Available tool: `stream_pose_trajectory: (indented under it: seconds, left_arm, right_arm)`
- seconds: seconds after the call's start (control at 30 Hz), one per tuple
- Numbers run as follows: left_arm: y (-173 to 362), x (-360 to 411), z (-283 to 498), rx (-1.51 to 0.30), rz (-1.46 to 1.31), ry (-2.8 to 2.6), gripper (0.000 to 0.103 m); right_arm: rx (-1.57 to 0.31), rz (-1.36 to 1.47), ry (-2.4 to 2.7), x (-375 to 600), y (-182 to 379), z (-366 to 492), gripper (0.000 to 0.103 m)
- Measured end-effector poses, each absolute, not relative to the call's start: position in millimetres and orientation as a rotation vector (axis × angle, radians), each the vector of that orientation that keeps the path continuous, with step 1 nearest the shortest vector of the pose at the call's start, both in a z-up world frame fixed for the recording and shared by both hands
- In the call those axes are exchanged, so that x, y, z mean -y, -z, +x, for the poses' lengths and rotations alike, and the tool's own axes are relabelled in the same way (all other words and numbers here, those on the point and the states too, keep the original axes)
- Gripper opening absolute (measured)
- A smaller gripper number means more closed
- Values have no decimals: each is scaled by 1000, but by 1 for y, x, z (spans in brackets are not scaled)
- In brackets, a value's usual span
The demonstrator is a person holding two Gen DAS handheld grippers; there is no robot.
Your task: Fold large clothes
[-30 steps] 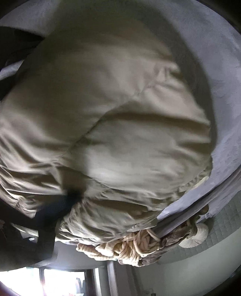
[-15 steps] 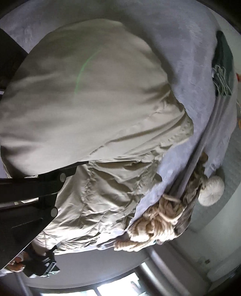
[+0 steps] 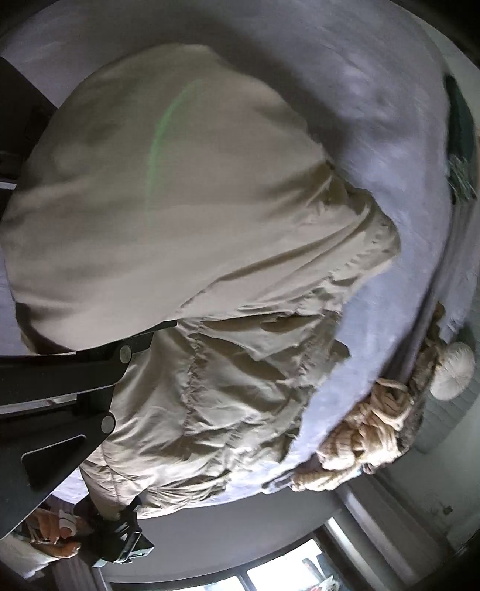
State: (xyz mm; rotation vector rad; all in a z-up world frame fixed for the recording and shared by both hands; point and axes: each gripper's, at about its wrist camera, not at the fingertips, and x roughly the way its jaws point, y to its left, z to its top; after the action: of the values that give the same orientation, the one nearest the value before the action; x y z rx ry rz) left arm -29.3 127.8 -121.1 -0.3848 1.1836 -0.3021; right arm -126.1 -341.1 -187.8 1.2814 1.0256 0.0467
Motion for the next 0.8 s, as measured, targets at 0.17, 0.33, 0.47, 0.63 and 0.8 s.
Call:
stream_pose_trajectory:
  seconds: [0.17, 0.33, 0.47, 0.63, 0.8]
  left_arm:
    - [138, -139, -82, -1249, -423, 257, 20]
    - [139, -151, -105, -1260, -388, 133, 47]
    - [116, -170, -120, -1242, -348, 74, 47]
    - [80, -183, -130, -1159, -261, -9, 47]
    - [66, -179, -115, -1125, -247, 14, 47]
  right_arm:
    - [-1055, 1335, -54, 337, 199, -173, 23]
    - [-1097, 1334, -35, 338, 202, -191, 37]
    - [-1182, 1168, -33, 337, 176, -190, 41]
    - [-1251, 999, -156, 327, 142, -191, 34]
    - [-1229, 883, -342, 310, 107, -196, 27]
